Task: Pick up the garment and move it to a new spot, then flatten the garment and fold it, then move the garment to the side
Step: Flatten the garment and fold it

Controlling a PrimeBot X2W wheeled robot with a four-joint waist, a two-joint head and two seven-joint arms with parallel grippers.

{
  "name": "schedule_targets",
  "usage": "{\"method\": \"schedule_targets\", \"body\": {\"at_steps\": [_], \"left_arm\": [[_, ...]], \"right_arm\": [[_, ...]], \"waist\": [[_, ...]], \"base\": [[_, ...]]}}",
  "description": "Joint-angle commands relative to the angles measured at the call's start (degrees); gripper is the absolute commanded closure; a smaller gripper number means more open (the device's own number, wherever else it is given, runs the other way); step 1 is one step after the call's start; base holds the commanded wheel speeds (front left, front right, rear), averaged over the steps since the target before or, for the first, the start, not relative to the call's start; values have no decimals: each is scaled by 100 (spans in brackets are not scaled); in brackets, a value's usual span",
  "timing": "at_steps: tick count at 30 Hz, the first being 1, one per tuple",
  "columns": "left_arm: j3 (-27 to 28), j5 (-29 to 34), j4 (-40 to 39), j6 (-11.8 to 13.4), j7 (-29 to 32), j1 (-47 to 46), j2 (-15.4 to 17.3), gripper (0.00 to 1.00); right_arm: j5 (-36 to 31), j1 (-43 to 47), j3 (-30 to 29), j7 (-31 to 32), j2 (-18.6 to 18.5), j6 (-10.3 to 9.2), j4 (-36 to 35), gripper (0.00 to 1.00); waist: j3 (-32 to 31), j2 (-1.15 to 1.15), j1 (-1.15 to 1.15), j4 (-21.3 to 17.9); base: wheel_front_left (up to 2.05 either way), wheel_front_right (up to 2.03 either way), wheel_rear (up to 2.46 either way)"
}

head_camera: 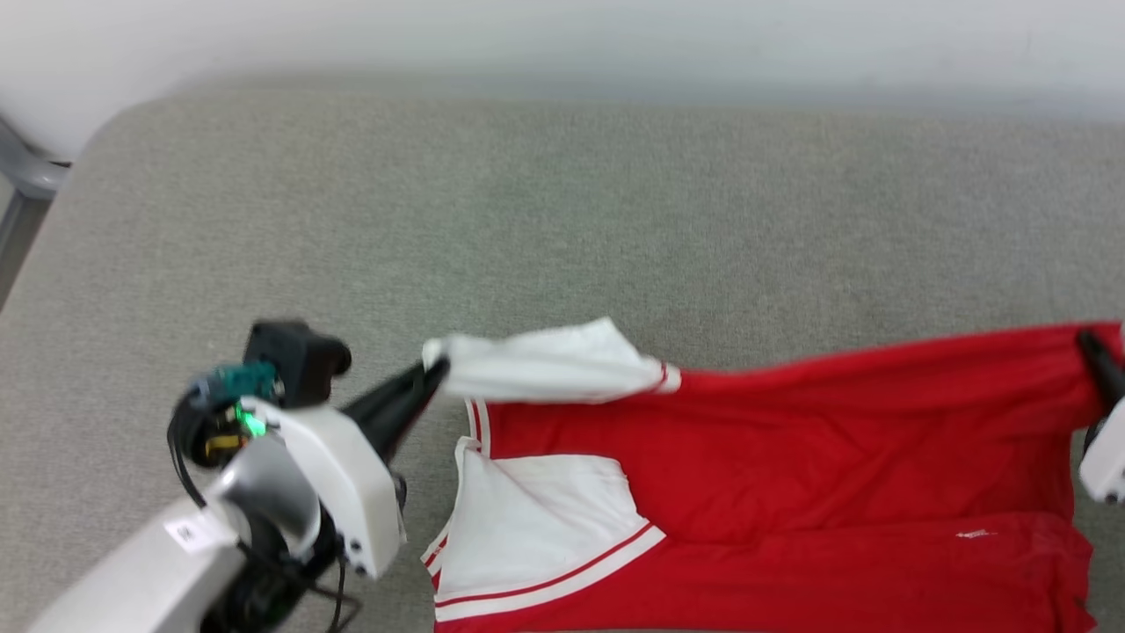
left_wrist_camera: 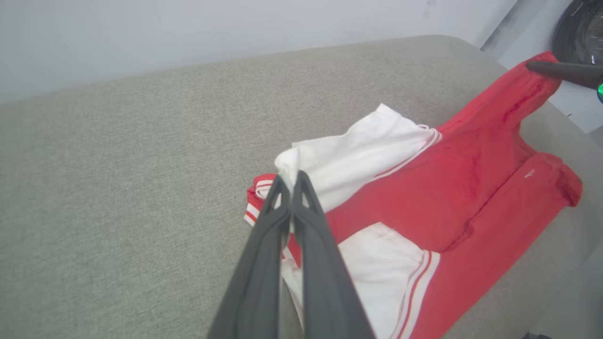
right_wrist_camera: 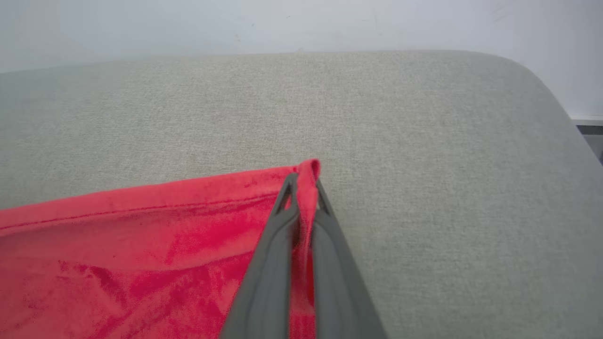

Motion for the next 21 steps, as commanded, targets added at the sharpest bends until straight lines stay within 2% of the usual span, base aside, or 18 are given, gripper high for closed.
{"method": "schedule_targets", "body": {"at_steps": [1, 7, 11, 17, 21], "left_arm": [[-24, -9, -67, 59, -36, 175, 35, 100], [-223, -130, -353, 290, -178, 1072, 173, 100], [-360, -168, -445, 383, -208, 1525, 300, 100], [-576, -118, -74, 233, -216, 1663, 211, 100], [-701, -29, 268, 115, -273, 1583, 76, 100]], "right_arm": [[79, 200, -16, -23, 36, -6, -81, 100], [610, 1105, -135, 22, 87, -6, -484, 100], [951, 1707, -79, 187, -31, -6, -726, 100], [1172, 2258, 223, 355, -483, -6, -722, 100], [1144, 2327, 553, 244, -824, -6, -628, 100]], "waist": [[-125, 0, 0, 53], [-320, 0, 0, 91], [-367, 0, 0, 129], [-358, 0, 0, 126], [-330, 0, 0, 92]], "base": [[0, 0, 0], [0, 0, 0], [0, 0, 0], [0, 0, 0], [0, 0, 0]]}}
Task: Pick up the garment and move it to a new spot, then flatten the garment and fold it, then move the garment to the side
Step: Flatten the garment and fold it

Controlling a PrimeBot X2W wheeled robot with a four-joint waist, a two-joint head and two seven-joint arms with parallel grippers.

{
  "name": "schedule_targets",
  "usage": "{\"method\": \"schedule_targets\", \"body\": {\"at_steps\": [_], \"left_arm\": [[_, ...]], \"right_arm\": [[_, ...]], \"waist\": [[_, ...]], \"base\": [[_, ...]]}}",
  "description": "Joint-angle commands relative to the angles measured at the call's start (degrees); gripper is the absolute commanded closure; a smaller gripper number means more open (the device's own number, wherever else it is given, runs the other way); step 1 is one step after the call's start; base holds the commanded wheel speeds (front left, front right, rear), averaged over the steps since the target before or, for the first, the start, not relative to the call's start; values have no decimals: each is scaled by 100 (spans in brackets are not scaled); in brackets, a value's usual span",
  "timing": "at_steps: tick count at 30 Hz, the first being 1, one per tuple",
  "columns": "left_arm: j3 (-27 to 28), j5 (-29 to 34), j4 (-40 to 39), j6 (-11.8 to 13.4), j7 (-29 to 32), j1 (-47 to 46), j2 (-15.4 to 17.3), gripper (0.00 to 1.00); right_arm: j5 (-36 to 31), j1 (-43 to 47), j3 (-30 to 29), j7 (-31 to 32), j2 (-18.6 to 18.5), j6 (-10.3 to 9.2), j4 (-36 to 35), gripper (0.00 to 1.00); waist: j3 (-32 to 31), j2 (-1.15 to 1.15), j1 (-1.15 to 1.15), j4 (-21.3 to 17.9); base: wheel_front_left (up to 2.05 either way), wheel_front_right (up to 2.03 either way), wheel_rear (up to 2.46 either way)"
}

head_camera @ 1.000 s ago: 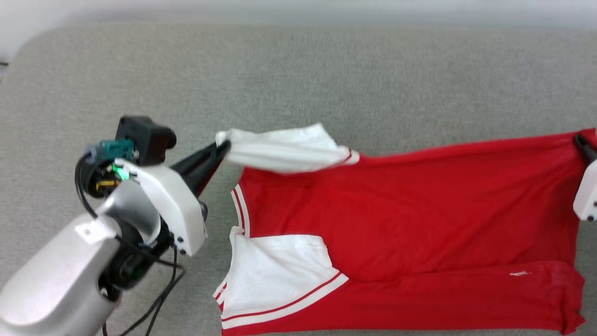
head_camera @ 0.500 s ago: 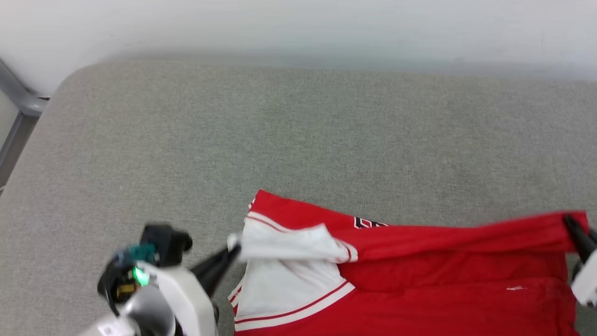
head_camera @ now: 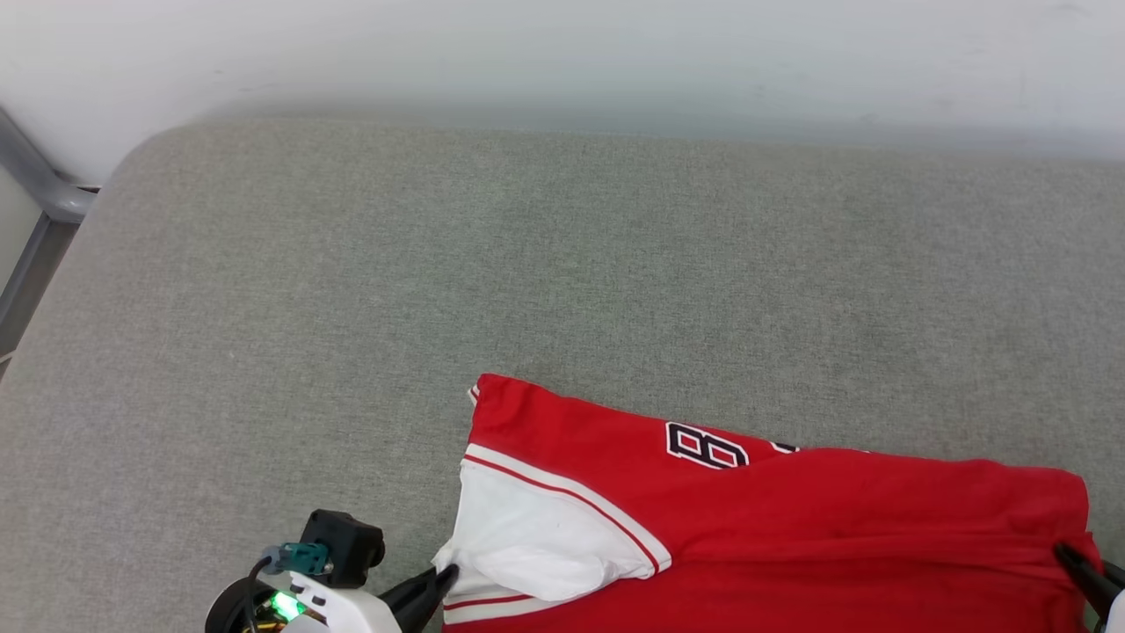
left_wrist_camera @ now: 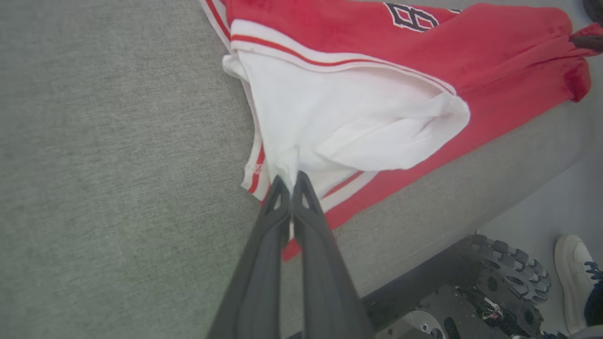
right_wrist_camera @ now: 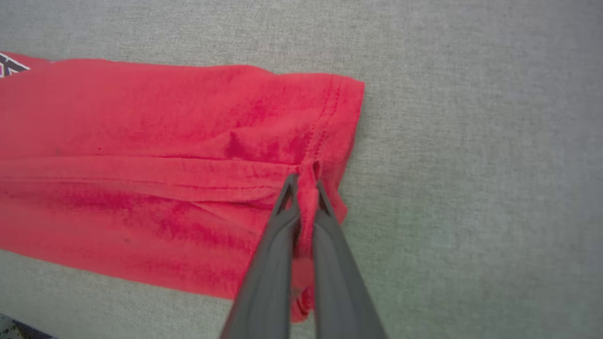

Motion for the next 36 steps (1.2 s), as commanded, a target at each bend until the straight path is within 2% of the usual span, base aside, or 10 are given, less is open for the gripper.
{"method": "schedule_targets", "body": {"at_steps": [1, 4, 5, 6, 7, 8, 9, 20, 29, 36], "left_arm": [[-33, 74, 108, -43, -64, -72, -45, 100], [-90, 158, 323, -104, -115, -149, -138, 100], [-98, 148, 376, -125, -134, -164, -176, 100], [-108, 138, 421, -141, -144, -165, -200, 100], [-127, 141, 476, -151, -149, -162, -213, 54], [-143, 153, 523, -159, -156, -159, -229, 13], [-158, 161, 560, -168, -161, -148, -248, 0], [166, 166, 196, 143, -757, 63, -263, 0], [853, 356, -135, 705, -1889, 163, -351, 0], [1135, 453, 123, 713, -2285, 159, -560, 0]], "right_arm": [[7, 7, 75, -53, -103, -5, 33, 100], [-16, -67, 301, -142, -281, -5, 102, 100], [-13, -87, 379, -179, -334, -5, 119, 91], [-37, -103, 436, -216, -396, -5, 151, 49], [-57, -111, 495, -249, -447, -6, 184, 0], [-55, -105, 564, -268, -490, -6, 208, 0], [-23, -102, 605, -292, -523, -5, 228, 0], [522, -94, 303, 63, -613, -5, -349, 0], [-112, -301, -749, 1311, 357, -5, -777, 0], [-1088, -534, -1385, 1957, 1267, -5, -573, 0]], "waist": [[28, 0, 1, -17], [66, 0, 1, -34], [74, 0, 1, -37], [75, 0, 1, -42], [69, 0, 1, -46], [56, 0, 1, -51], [36, 0, 1, -58], [-381, 0, 1, -104], [-369, 0, 1, -76], [-84, 0, 1, 7]], "base": [[0, 0, 0], [0, 0, 0], [0, 0, 0], [0, 0, 0], [0, 0, 0], [0, 0, 0], [0, 0, 0], [0, 0, 0], [0, 0, 0], [0, 0, 0]]}}
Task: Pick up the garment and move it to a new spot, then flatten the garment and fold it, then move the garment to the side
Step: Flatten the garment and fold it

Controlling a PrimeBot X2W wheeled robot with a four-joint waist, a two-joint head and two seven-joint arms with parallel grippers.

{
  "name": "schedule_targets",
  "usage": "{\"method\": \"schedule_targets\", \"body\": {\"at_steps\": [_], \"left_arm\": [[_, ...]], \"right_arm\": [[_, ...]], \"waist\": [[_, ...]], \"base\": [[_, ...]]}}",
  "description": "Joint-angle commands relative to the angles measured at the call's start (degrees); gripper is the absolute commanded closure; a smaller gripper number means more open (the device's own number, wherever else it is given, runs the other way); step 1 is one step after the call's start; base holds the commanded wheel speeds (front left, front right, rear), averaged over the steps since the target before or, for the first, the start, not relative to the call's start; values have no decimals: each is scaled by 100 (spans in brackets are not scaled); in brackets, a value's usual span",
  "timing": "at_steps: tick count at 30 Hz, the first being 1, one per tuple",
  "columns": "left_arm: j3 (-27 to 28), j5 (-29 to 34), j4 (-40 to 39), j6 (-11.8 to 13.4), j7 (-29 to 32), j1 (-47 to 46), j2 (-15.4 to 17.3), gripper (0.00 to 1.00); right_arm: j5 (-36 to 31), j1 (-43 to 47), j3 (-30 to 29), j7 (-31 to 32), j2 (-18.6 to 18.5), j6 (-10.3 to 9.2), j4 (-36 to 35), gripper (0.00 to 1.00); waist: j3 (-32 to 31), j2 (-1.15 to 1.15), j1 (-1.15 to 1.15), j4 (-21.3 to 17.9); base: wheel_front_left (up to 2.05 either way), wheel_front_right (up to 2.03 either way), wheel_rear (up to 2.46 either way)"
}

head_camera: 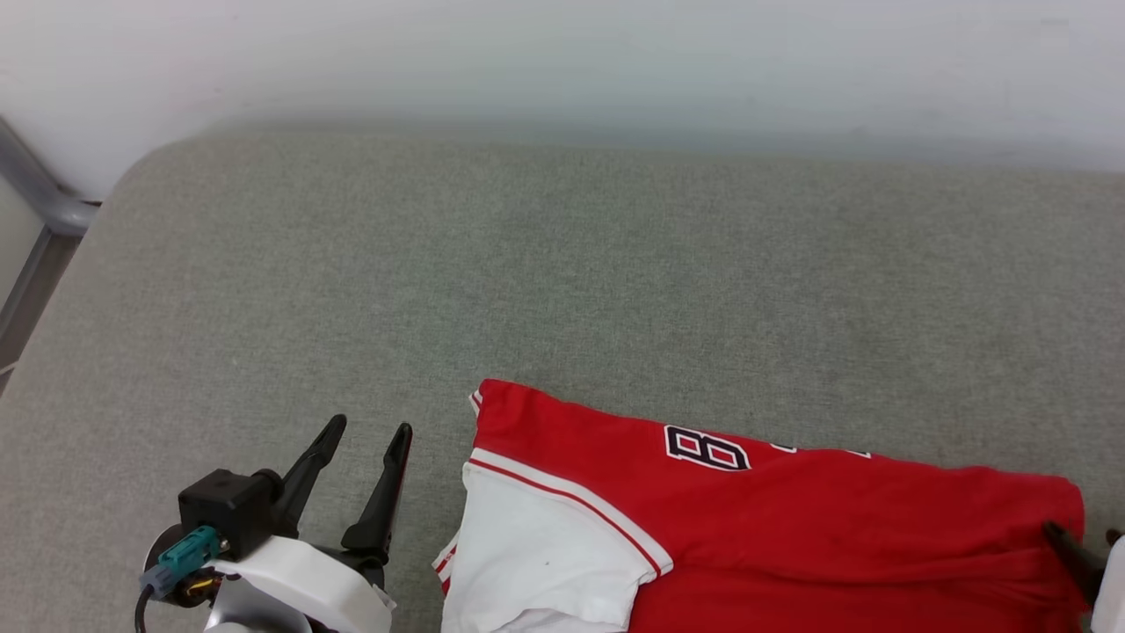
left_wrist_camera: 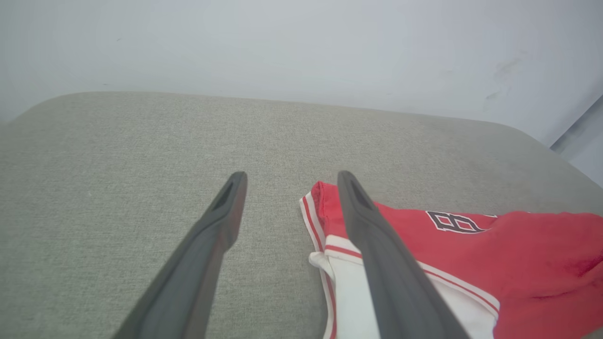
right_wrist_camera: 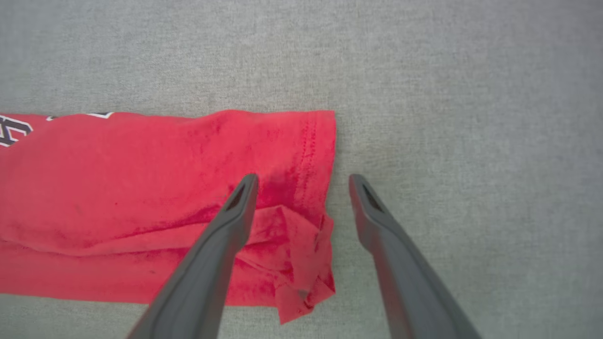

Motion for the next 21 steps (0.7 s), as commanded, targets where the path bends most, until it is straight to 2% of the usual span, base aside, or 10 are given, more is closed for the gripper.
{"method": "schedule_targets", "body": {"at_steps": [1, 6, 16, 19, 20, 21], "left_arm": [[43, 68, 71, -58, -66, -21, -42, 0], [154, 157, 284, -236, -118, -83, -117, 0], [162, 204, 452, -354, -137, -121, -212, 0], [172, 216, 502, -400, -141, -179, -248, 0], [177, 217, 518, -413, -142, -191, -256, 0], [180, 222, 532, -427, -143, -200, -256, 0]], "right_arm": [[-180, -72, -98, 108, 170, -5, 107, 0], [-581, -28, -340, 269, 497, -5, 503, 0], [-573, 106, -101, 104, 619, -5, 951, 0], [-486, 35, 126, -9, 647, -2, 1126, 0], [-455, 7, 184, -30, 651, 1, 1166, 32], [-433, -25, 235, -58, 652, 5, 1212, 71]], "waist": [[108, 0, 0, 58], [239, 0, 0, 145], [277, 0, 0, 129], [335, 0, 0, 108], [348, 0, 0, 104], [361, 0, 0, 100]], "base": [[0, 0, 0], [0, 0, 0], [0, 0, 0], [0, 0, 0], [0, 0, 0], [0, 0, 0]]}}
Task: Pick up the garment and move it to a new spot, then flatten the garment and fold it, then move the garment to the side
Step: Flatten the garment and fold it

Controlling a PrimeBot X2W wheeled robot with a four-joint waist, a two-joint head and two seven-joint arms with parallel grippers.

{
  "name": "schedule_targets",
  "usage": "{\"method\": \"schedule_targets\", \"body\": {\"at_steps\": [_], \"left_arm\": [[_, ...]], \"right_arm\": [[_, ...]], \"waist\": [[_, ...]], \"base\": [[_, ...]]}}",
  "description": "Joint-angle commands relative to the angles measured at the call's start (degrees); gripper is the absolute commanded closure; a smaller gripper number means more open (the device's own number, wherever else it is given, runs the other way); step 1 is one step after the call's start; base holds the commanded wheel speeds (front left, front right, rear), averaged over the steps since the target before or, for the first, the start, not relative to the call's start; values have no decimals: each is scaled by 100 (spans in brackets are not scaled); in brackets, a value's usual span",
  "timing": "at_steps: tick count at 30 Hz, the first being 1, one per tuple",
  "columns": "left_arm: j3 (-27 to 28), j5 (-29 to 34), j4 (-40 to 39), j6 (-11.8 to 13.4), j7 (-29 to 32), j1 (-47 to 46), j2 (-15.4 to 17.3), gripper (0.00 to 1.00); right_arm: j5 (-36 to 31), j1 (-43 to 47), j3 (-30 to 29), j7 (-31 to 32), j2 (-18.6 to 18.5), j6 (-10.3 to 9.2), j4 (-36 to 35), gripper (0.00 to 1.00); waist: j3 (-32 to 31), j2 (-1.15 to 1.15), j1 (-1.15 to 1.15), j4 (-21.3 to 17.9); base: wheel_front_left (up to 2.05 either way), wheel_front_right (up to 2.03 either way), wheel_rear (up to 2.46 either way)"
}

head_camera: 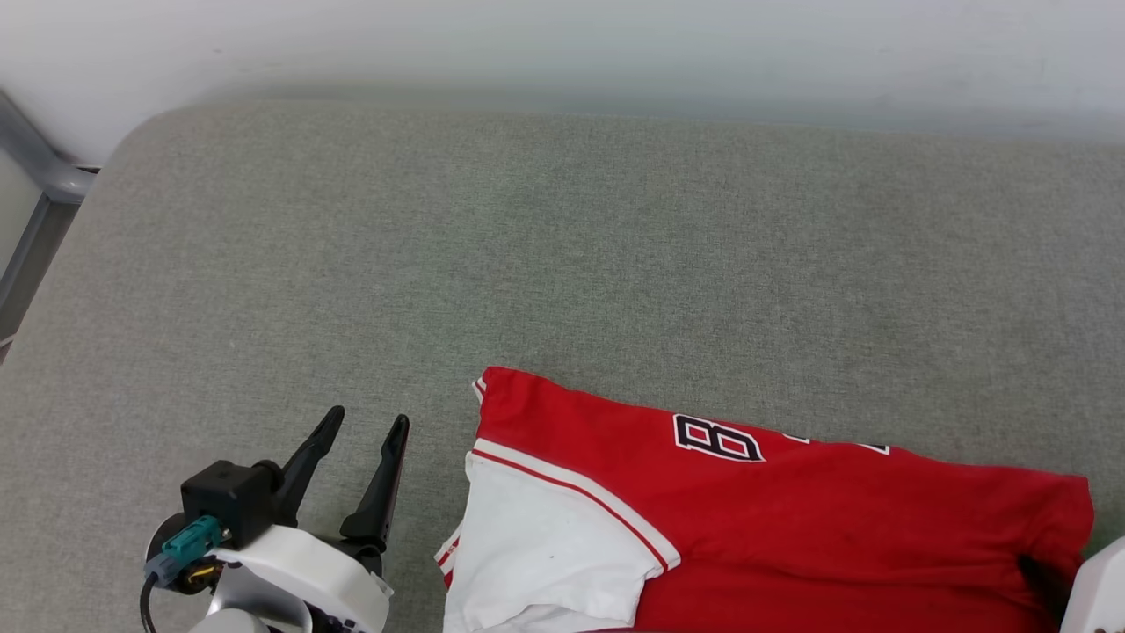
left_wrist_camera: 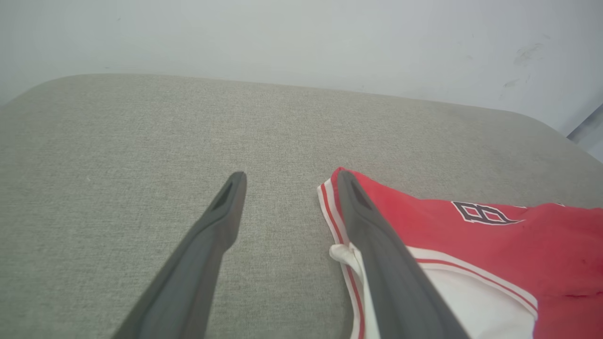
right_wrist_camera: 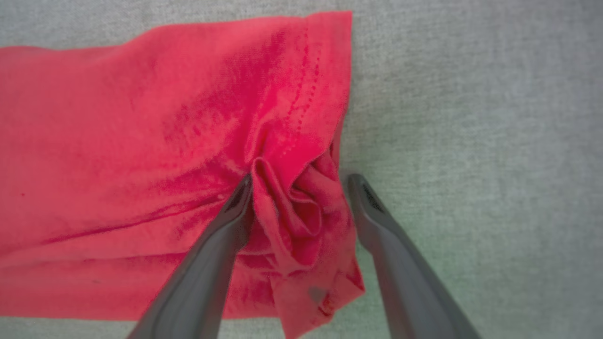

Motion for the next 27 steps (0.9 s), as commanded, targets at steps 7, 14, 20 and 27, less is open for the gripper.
{"method": "schedule_targets", "body": {"at_steps": [7, 14, 20, 27], "left_arm": [[48, 36, 126, -68, -32, -97, -42, 0], [46, 28, 160, -59, -35, 40, -27, 0], [58, 6, 133, -24, -37, 143, -6, 0], [47, -37, 140, -3, -40, 298, -55, 0]], "right_arm": [[66, -193, 261, -345, -57, 5, 378, 100], [-89, -353, -226, -823, -434, 4, 405, 100], [-310, -382, -499, -1035, -601, 5, 470, 100], [-213, -171, -324, -965, -402, 7, -4, 100]], "waist": [[-9, 0, 0, -54], [-249, 0, 0, -107], [-412, 0, 0, -138], [-681, 0, 0, -197]], "base": [[0, 0, 0], [0, 0, 0], [0, 0, 0], [0, 0, 0]]}}
